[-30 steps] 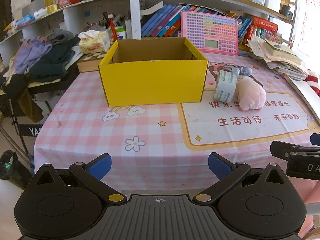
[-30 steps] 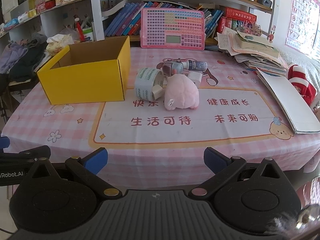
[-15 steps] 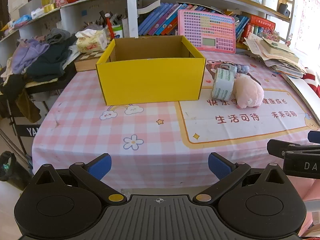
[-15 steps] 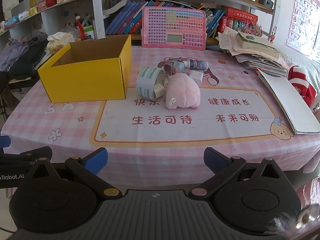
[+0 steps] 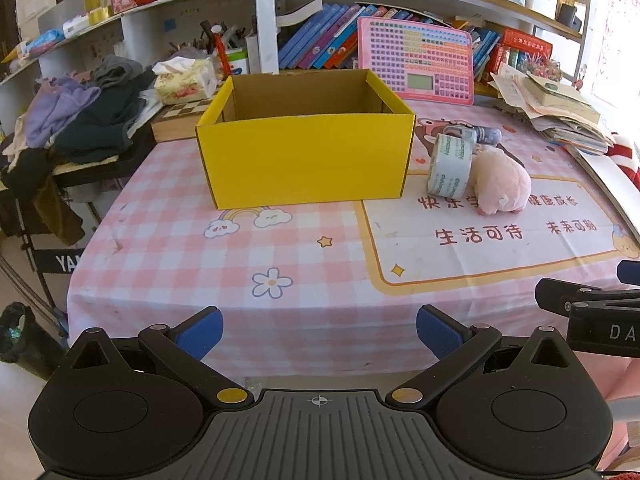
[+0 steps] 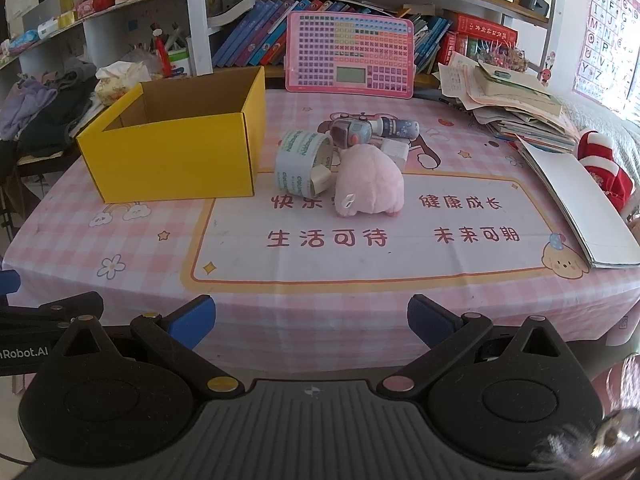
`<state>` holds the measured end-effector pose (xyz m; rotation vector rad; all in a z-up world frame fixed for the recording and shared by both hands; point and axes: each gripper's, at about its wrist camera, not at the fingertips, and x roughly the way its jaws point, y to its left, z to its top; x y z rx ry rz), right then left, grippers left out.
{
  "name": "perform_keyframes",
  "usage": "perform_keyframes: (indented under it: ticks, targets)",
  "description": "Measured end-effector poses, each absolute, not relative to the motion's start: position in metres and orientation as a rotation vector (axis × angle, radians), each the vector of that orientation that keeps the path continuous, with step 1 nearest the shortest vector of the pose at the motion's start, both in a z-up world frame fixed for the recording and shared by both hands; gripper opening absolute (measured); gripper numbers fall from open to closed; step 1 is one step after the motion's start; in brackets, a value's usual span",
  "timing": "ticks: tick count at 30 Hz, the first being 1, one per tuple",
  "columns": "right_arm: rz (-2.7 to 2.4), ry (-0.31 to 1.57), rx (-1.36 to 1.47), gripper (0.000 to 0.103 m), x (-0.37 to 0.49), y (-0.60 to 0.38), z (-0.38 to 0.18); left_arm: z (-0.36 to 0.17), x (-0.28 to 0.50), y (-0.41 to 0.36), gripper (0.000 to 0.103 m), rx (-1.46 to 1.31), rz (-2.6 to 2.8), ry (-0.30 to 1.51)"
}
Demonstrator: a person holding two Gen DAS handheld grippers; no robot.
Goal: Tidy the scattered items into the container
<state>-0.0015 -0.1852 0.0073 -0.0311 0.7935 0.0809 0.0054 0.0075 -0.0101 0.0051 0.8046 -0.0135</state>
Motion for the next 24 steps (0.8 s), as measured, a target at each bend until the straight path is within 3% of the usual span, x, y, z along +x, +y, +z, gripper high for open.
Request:
perform_keyframes:
  ticks: [24]
  targets:
    - [0.057, 0.766, -0.022, 0.103, -0.0066, -0.1857, 0.0138, -0.0093, 0.0061, 0.0074, 0.103, 0.022, -0.078, 0.797]
